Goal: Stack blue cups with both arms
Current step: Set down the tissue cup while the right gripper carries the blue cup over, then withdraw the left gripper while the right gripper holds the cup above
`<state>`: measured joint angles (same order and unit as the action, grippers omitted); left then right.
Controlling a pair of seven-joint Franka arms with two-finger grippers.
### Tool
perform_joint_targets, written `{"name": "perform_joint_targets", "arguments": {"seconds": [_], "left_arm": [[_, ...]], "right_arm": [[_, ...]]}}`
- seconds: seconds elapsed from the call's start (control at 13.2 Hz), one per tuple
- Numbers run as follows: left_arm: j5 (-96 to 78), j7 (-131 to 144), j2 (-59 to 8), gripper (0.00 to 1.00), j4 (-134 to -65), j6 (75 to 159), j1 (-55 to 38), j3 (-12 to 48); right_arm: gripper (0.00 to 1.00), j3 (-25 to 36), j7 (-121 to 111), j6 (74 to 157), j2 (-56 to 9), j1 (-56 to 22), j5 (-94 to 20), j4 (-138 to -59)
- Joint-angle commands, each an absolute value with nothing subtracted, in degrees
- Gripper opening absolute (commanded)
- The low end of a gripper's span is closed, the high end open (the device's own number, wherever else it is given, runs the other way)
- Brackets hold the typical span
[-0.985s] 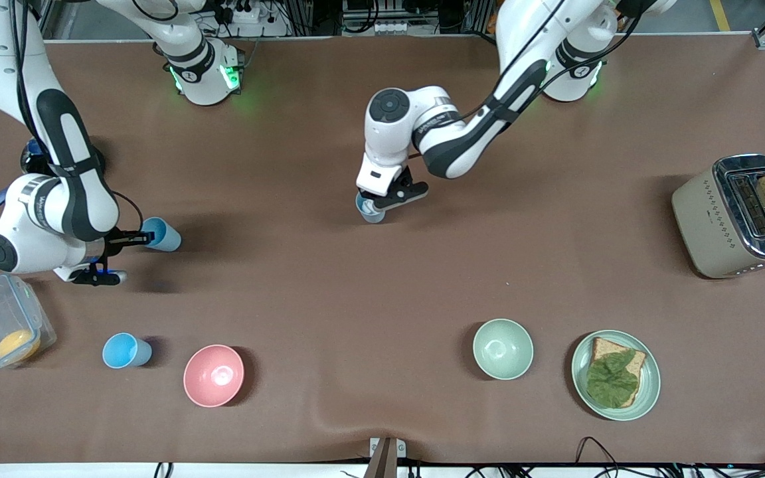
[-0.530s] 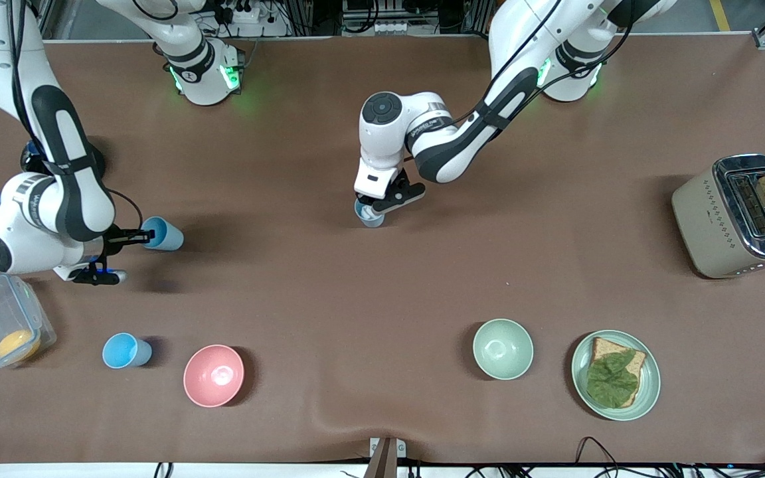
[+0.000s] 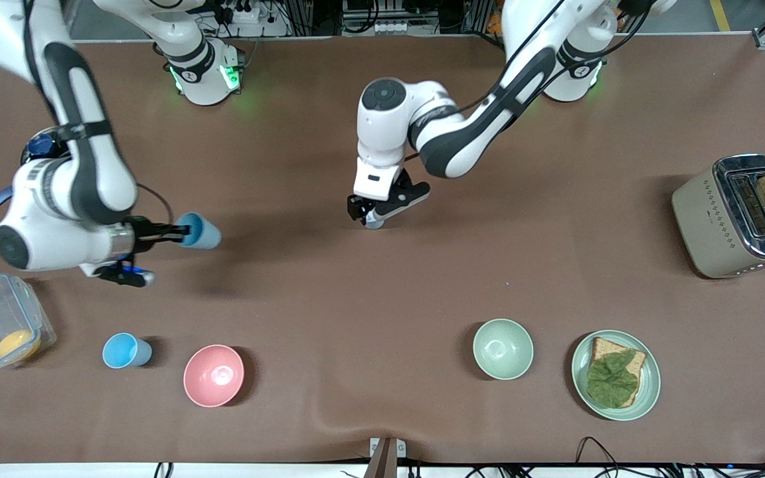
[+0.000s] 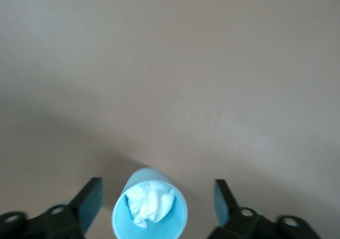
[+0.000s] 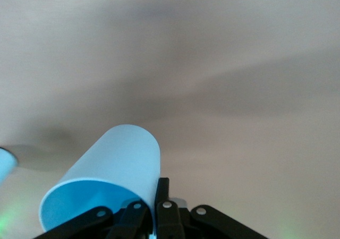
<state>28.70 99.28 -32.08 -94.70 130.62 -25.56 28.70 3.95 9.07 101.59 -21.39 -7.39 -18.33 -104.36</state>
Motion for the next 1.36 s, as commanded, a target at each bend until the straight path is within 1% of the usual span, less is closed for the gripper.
{"name": "perform_joint_targets", "arguments": {"seconds": [0.0,0.15,0.3,0.38,0.53,0.68,0.98,1.14,1.29], "left_arm": [[27.70,96.27,-25.07,1.00,-96.15,126.49,-19.62,30.23],[22.79,84.88,-21.99,1.00,-95.80,123.33,-14.88,30.50],[18.39,69.77,-19.35,1.00,-94.23,118.33,-8.74,30.41],[17.50,61.52,-18.81,1.00,-92.74,114.73,-4.79,30.50],[16.97,47.17,-17.68,1.00,-89.31,108.84,-0.11,30.50],[14.78,39.76,-15.92,1.00,-86.59,103.73,3.58,30.50],[12.31,28.42,-12.05,1.00,-86.13,99.15,9.65,30.50],[10.22,22.71,-9.77,1.00,-86.13,98.00,12.82,30.50],[5.55,14.63,-6.08,1.00,-86.57,97.47,14.76,28.23]], "right_arm": [[0.00,4.39,19.56,101.42,-20.04,-14.04,-22.83,-102.67],[0.00,4.31,28.08,100.99,-19.69,-19.05,-23.73,-98.90],[0.00,4.31,39.23,101.42,-18.72,-26.94,-23.82,-96.16],[0.00,4.31,44.59,102.30,-18.72,-31.07,-23.82,-95.37],[0.00,4.31,51.91,106.94,-19.42,-36.19,-23.82,-95.80],[0.00,4.39,53.87,110.02,-20.82,-38.31,-23.82,-95.80],[0.00,4.48,56.33,113.02,-24.60,-42.18,-23.30,-95.98],[0.00,4.48,57.74,114.07,-26.01,-43.06,-22.94,-96.06],[0.00,4.48,58.10,114.78,-26.19,-44.12,-22.94,-97.03]]}}
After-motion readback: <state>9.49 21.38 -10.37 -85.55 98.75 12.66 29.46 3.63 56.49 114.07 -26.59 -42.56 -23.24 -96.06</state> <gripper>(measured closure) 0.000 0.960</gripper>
